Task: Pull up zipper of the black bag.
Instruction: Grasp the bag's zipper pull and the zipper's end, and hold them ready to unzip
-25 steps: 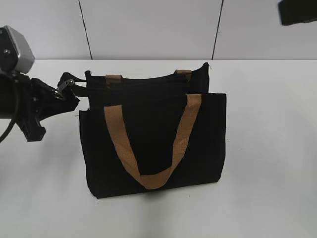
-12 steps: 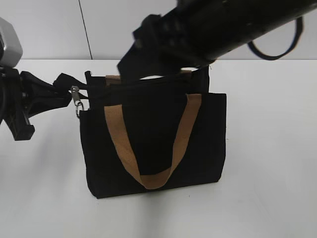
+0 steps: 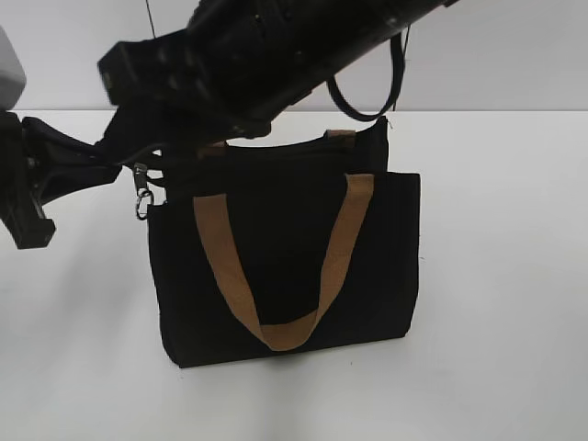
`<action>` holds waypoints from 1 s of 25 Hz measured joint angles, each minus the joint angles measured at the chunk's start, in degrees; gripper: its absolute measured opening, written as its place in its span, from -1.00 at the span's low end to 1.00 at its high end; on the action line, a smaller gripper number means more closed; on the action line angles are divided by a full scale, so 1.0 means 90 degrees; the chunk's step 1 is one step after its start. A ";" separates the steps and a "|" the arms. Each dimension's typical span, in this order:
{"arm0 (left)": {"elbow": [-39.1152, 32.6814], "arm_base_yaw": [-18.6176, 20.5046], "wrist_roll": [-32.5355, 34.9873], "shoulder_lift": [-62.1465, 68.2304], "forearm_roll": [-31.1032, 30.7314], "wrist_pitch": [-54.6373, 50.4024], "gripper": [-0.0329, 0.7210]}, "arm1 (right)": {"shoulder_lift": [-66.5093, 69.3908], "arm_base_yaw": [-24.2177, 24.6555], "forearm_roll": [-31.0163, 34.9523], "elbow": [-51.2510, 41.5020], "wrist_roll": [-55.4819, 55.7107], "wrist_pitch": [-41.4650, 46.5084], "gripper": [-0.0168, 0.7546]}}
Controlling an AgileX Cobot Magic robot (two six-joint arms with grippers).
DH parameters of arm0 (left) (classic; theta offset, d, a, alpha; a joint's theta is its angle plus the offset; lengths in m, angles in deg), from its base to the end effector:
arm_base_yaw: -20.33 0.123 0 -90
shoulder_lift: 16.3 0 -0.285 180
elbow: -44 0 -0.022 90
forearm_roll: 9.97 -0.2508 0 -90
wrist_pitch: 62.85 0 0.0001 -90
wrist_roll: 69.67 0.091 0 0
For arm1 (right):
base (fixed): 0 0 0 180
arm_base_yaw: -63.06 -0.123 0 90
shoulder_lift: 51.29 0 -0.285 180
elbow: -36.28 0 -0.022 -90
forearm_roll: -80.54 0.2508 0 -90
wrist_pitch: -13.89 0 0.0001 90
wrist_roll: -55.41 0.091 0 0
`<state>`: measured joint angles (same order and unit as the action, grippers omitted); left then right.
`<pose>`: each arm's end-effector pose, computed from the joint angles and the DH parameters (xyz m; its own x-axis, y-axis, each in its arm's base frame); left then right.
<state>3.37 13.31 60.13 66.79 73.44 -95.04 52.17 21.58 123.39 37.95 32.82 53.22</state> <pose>0.2397 -0.0781 0.2376 -0.0282 0.6345 -0.7724 0.7993 0.4783 0.3638 0.2561 0.2788 0.3146 -0.6844 -0.3327 -0.6487 -0.6980 0.5561 0.4512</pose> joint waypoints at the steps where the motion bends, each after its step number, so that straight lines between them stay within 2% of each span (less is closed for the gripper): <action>1: 0.0000 0.0000 -0.0029 -0.0024 0.0006 0.0068 -0.87 | 0.0040 -0.0066 0.0025 0.0014 0.0000 0.0015 0.03; 7: -0.0006 0.0000 -0.0481 -0.0215 -0.0006 0.0368 -0.87 | 0.0316 -0.0164 0.0109 0.0042 0.0166 0.0106 0.03; 12: -0.0006 0.0000 -0.1143 -0.0515 -0.0037 0.0450 -0.87 | 0.0479 -0.0164 0.0109 0.0042 0.0214 -0.0149 0.03; 18: -0.0006 0.0000 -0.1924 -0.0866 -0.0728 0.0442 -0.87 | 0.0631 -0.0164 0.0229 0.0042 0.0531 -0.0278 0.03; 25: -0.0006 0.0000 -0.2120 -0.0924 -0.0864 0.0434 -0.87 | 0.0989 -0.0164 0.0253 0.0054 0.0709 -0.0511 0.03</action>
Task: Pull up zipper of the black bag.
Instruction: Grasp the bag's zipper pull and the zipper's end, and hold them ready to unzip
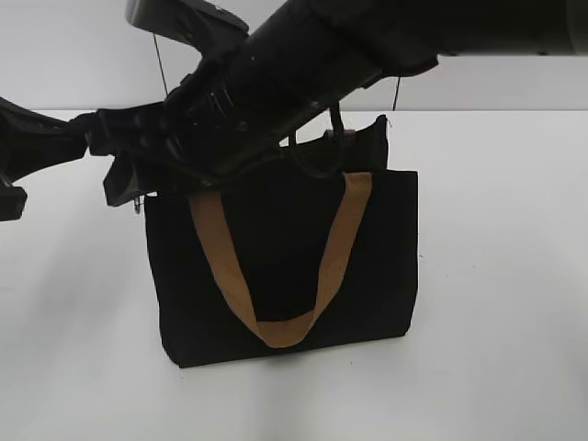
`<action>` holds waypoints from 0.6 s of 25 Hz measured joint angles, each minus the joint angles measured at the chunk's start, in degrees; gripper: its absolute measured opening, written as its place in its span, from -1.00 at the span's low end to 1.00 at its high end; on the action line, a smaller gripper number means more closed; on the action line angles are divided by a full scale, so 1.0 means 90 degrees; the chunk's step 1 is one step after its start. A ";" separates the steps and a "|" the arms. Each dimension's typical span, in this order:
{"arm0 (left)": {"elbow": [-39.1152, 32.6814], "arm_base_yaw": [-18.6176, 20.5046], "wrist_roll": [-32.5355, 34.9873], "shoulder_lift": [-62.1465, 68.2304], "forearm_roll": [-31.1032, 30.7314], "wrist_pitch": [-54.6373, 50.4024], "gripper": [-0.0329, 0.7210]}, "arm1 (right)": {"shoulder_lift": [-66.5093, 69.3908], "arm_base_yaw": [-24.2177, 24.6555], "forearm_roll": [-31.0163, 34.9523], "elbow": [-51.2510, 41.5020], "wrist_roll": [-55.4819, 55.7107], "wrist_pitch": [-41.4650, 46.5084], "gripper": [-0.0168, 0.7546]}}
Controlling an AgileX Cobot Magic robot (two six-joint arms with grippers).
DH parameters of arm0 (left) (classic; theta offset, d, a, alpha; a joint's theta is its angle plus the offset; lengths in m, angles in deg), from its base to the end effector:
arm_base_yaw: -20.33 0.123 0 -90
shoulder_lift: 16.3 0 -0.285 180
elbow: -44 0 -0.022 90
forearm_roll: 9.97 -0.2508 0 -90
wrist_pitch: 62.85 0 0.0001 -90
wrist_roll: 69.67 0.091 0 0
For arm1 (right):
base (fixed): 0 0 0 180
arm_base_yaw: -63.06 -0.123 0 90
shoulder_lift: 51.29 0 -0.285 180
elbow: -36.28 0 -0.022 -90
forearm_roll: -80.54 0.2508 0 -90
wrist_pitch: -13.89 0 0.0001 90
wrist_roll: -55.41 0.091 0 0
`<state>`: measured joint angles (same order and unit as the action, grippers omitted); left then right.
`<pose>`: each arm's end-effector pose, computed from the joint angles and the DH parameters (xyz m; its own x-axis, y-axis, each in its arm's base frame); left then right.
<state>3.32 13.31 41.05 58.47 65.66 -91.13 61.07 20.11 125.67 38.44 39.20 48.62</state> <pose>0.2219 -0.0695 0.2660 -0.1380 0.5550 -0.8203 0.7173 0.6271 0.3036 0.2742 0.3055 0.2604 -0.8134 -0.2621 -0.5193 -0.5505 0.6352 0.5417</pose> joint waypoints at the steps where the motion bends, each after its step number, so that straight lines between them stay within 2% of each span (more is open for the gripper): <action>1: 0.0000 0.0000 -0.0015 -0.0006 0.0000 0.0000 -0.87 | 0.0029 0.0000 0.0000 0.0000 0.0006 -0.0081 0.03; 15: 0.0000 0.0000 -0.0021 -0.0113 0.0006 -0.0065 -0.87 | 0.0094 0.0000 0.0012 0.0000 0.0006 -0.0497 0.03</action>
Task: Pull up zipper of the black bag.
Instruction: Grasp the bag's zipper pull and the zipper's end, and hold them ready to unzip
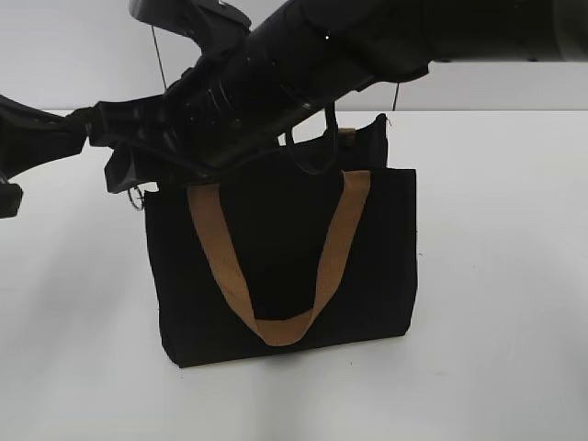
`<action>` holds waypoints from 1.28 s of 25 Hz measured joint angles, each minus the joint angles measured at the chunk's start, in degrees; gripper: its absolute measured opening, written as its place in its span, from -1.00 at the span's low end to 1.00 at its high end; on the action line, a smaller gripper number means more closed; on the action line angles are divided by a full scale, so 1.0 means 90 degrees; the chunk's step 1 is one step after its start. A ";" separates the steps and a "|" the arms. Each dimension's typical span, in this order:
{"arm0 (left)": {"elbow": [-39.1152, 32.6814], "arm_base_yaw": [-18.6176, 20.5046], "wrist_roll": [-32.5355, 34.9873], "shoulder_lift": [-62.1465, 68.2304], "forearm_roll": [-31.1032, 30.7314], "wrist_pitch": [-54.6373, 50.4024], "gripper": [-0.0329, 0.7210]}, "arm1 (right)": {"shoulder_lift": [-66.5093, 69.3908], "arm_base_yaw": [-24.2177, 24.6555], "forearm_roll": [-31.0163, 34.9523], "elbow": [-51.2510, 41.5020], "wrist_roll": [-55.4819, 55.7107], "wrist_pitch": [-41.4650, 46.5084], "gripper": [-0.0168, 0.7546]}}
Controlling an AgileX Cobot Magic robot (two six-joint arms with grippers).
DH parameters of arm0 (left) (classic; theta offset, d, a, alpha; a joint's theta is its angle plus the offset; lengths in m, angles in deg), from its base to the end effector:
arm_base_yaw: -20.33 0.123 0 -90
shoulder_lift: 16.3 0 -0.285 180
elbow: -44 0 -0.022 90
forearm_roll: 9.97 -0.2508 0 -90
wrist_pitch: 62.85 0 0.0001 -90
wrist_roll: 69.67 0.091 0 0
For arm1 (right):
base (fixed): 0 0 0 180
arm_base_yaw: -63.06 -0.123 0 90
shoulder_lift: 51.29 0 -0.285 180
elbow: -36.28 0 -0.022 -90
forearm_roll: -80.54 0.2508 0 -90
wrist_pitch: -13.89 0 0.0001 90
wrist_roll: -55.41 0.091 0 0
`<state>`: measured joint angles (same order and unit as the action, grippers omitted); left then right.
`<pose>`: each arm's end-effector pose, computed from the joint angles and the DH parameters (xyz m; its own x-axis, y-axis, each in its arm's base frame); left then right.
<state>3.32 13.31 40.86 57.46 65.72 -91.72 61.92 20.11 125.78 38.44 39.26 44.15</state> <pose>0.2188 -0.0699 0.2700 -0.1238 0.5483 -0.8271 0.7179 0.6249 0.3068 0.2822 0.3073 0.2570 -0.8041 -0.2113 -0.5557 -0.5380 0.6563 0.5290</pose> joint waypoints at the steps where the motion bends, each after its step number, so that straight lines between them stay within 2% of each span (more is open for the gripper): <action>1: 0.0000 0.0000 0.0000 0.0000 0.0000 0.0001 -0.87 | 0.0000 0.0000 0.0000 0.0000 0.0000 -0.0013 0.03; 11: 0.0000 0.0000 -0.0007 -0.0009 0.0011 0.0051 -0.87 | 0.0000 0.0000 0.0000 0.0000 0.0006 -0.0044 0.03; 19: 0.0000 0.0000 -0.0007 -0.0244 0.0031 -0.0027 -0.88 | 0.0117 0.0000 -0.0315 0.0000 0.0006 -0.0044 0.03; 32: 0.0000 0.0000 -0.0007 -0.0254 0.0044 -0.0177 -0.88 | 0.0333 0.0000 -0.0315 0.0000 0.0006 -0.0445 0.03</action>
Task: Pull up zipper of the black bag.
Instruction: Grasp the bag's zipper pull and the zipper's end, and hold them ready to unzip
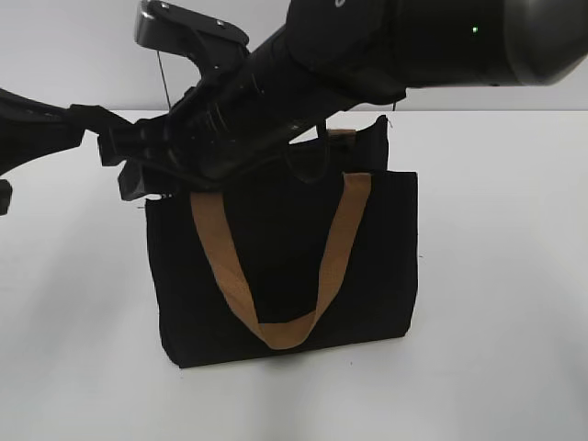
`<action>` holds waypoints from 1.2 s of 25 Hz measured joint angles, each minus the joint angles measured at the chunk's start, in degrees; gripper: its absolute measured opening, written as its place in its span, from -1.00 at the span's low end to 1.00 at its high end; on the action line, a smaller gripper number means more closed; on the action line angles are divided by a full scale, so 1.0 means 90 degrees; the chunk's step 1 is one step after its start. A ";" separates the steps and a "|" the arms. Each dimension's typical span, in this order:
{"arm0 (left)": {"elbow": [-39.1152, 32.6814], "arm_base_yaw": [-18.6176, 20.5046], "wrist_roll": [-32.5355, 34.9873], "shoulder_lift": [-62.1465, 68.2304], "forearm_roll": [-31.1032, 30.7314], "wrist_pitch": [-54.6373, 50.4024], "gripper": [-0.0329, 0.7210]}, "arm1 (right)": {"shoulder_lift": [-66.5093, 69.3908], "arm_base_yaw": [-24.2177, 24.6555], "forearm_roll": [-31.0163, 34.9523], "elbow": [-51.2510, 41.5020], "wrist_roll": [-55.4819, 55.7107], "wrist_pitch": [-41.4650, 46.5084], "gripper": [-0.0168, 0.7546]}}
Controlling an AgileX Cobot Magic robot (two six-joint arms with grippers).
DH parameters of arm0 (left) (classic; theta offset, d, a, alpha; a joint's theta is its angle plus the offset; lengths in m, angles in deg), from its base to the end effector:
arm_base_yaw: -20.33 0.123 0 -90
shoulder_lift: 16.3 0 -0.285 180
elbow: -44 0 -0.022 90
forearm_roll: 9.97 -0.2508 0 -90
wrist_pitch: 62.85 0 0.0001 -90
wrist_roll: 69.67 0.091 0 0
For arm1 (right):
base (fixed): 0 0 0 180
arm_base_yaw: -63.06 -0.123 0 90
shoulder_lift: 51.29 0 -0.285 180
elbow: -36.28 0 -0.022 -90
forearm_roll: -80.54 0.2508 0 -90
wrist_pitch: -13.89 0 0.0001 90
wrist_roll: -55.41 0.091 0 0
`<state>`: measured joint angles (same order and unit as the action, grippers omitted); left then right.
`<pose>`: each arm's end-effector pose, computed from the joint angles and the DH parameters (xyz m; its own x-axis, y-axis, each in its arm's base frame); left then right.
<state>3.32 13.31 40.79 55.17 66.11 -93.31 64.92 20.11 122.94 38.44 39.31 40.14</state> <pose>0.2113 -0.0712 0.2792 -0.0870 0.5325 -0.8420 0.7218 0.6162 0.3151 0.2934 0.3103 0.2361 -0.7860 -0.2176 -0.5787 -0.5412 0.6946 0.4739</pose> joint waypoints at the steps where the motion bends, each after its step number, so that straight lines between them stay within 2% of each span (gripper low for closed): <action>1: 0.0000 0.0000 0.0000 0.0000 0.0000 -0.0011 -0.88 | 0.0019 0.0000 0.0000 0.0000 0.0000 0.0000 0.03; 7: 0.0000 0.0000 -0.0002 0.0000 0.0000 -0.0059 -0.88 | 0.0107 0.0000 0.0006 0.0020 0.0000 -0.0046 0.02; 9: 0.0000 0.0000 -0.0002 0.0000 0.0000 -0.0059 -0.88 | 0.0107 0.0000 0.0006 0.0020 0.0000 -0.0046 -0.06; 11: 0.0000 0.0000 -0.0014 0.0000 0.0000 -0.0059 -0.88 | 0.0109 0.0000 0.0006 0.0020 0.0000 -0.0046 -0.24; 15: 0.0000 0.0000 -0.0010 0.0000 0.0000 -0.0036 -0.88 | 0.0117 0.0000 0.0006 0.0020 0.0000 -0.0036 -0.84; 16: 0.0000 0.0000 -0.0010 0.0000 -0.0006 -0.0004 -0.88 | 0.0117 0.0000 0.0006 0.0020 0.0000 -0.0026 -0.92; 23: 0.0000 0.0000 -0.0232 0.0008 -0.0123 0.0356 -0.88 | -0.0037 0.0000 -0.0021 0.0020 0.0000 0.0325 -0.95; 30: 0.0000 0.0000 -0.1568 0.0290 -0.1179 0.0390 -0.88 | -0.0466 0.0048 -0.0047 0.0020 0.0000 0.0605 -0.96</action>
<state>3.32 13.31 26.68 57.78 55.50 -89.79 60.72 20.54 122.52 38.61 39.31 45.58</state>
